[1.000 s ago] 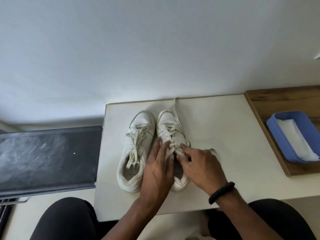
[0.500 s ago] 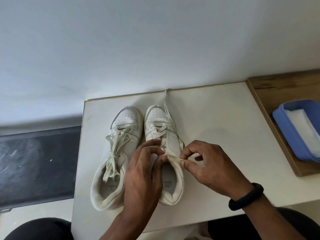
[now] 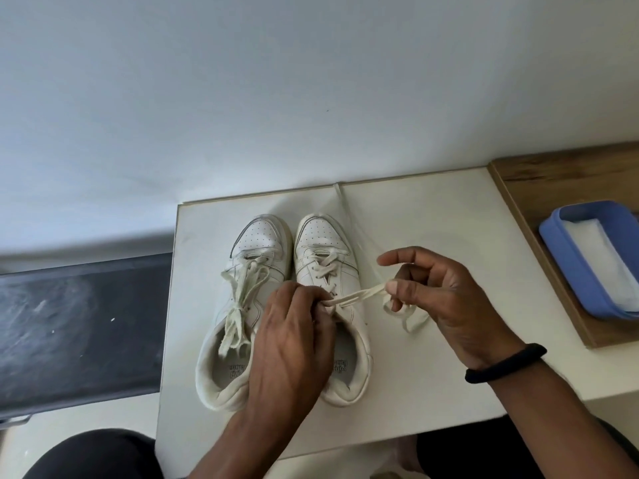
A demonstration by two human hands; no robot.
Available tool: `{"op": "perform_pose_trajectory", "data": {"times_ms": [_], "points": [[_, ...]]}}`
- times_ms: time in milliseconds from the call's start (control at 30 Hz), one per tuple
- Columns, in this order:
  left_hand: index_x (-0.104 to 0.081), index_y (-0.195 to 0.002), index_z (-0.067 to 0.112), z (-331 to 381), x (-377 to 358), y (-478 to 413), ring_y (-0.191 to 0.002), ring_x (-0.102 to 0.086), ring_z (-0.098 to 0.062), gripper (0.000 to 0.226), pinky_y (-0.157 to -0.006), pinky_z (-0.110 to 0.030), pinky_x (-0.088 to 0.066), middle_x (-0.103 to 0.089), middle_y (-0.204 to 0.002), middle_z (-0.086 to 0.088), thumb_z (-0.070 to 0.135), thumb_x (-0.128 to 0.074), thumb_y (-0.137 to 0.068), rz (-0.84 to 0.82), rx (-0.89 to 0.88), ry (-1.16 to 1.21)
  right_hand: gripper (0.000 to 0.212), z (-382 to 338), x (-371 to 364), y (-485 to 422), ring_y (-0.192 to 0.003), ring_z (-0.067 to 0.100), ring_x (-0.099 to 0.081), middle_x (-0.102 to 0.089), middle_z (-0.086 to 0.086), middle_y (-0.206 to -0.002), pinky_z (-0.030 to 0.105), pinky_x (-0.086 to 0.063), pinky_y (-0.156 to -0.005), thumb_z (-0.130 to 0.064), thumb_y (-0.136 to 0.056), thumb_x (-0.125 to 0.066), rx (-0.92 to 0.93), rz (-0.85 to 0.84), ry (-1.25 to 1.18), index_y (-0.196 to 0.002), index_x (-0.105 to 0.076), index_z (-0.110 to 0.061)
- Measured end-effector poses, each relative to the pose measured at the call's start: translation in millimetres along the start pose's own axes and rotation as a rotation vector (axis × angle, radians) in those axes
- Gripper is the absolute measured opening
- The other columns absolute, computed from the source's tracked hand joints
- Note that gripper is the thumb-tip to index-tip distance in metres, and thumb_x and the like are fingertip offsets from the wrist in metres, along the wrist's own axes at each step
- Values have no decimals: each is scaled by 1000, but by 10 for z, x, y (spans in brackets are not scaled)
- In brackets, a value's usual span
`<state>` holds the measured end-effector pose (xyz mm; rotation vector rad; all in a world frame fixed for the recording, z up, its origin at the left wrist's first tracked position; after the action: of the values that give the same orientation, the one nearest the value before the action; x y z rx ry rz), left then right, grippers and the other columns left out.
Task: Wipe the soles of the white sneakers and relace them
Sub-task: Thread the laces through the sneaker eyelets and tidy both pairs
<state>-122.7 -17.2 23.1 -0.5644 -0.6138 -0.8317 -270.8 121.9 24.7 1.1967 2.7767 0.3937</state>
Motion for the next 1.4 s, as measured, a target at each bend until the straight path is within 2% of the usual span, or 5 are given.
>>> {"op": "perform_pose_trajectory", "data": {"times_ms": [367, 833, 1033, 1200, 1400], "points": [[-55, -71, 17, -22, 250, -94, -64, -53, -21, 18, -61, -35, -47, -55, -66, 0, 5, -44, -79, 31, 378, 900, 18, 58, 452, -51, -87, 3, -64, -70, -11, -89, 7, -42, -66, -6, -87, -71, 66, 435, 637, -92, -75, -23], [-65, -105, 24, -910, 1091, -269, -62, -58, -8, 25, -59, -21, -48, -59, -72, 5, 4, -51, -99, 634, 690, 1009, 32, 40, 753, -32, -96, 13, -61, -68, -1, -109, 23, -44, -81, 0, -90, -58, 36, 626, 611, -111, -69, -21], [-59, -137, 19, -886, 1280, -274, -121, -55, -28, 44, -97, -32, -50, -44, -146, -18, 10, -54, -94, 568, 402, 71, 33, -142, 309, -5, -104, 8, -60, -67, -3, -112, 9, -41, -89, 5, -84, -63, 304, 462, 752, -110, -70, -15], [-74, -111, 21, -143, 668, -290, -113, -63, -26, 18, -97, -48, -46, -70, -119, 5, 25, -62, -98, 27, -230, -151, 12, -27, -268, 1, -91, 2, -64, -68, -13, -94, 16, -48, -80, -30, -88, -70, 396, 42, 768, -96, -70, -21], [-70, -98, 33, -92, 222, -115, -101, -67, -20, 16, -102, -57, -26, -68, -97, 14, 30, -80, -86, -177, -229, -443, 16, 141, -332, -37, -90, 3, -61, -64, -15, -91, 17, -47, -74, -40, -90, -70, 254, -54, 800, -91, -65, -25]]}}
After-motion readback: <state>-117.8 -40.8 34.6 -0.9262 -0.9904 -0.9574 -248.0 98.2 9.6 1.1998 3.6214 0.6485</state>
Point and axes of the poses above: each hand's wrist, its own y-axis away from the middle knuckle, its own x-axis out of the back of the hand, z = x × y, the point moved 6 cm from there along -y, towards the middle knuckle
